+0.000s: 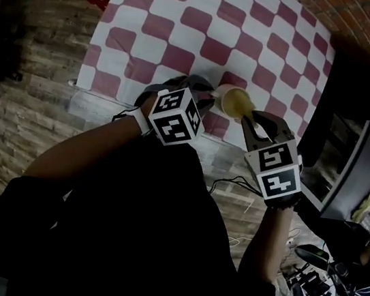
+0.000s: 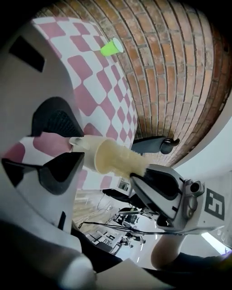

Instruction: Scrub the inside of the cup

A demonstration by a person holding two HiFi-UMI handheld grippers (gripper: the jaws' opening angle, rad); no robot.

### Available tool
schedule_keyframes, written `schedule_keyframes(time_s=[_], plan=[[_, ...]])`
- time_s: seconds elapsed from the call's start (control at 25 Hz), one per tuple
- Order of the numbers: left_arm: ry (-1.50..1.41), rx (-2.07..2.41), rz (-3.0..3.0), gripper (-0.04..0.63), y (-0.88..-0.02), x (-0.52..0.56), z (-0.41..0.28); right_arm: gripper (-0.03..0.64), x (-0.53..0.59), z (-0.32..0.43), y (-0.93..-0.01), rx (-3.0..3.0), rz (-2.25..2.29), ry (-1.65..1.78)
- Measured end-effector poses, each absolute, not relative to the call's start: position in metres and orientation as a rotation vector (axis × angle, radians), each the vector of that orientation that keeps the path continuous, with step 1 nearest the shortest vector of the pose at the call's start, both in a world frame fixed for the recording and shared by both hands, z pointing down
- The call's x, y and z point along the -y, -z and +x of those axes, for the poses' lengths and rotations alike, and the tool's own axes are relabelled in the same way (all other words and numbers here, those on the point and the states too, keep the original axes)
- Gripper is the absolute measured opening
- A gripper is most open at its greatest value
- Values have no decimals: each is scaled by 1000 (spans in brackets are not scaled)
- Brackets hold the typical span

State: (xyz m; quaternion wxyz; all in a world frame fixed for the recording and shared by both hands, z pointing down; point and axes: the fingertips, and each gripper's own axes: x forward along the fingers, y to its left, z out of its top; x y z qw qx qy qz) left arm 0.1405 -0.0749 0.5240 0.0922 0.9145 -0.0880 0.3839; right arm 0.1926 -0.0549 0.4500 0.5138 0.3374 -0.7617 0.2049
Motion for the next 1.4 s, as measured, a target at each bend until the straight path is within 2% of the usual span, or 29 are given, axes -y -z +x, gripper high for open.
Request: schedule_keyframes(time_s=[0.32,0.52,0.72,1.08,1.4], plan=[[-1143,257,2715,114,-523,75,143,71,64,180,-514,1647,542,-393],[-1141,261,2715,114,-524,74,142,71,72,179,-528,1612,537,-392],[-1144,265,2711,114,-524,73,142,71,71,186,-500,1621,621,-306],[-1153,263,2704,114,-526,75,140,72,69,206,-395,1718,883,-225],[-1156,251,2721,114,-523,74,145,72,52,182,-474,1622,709,-346]])
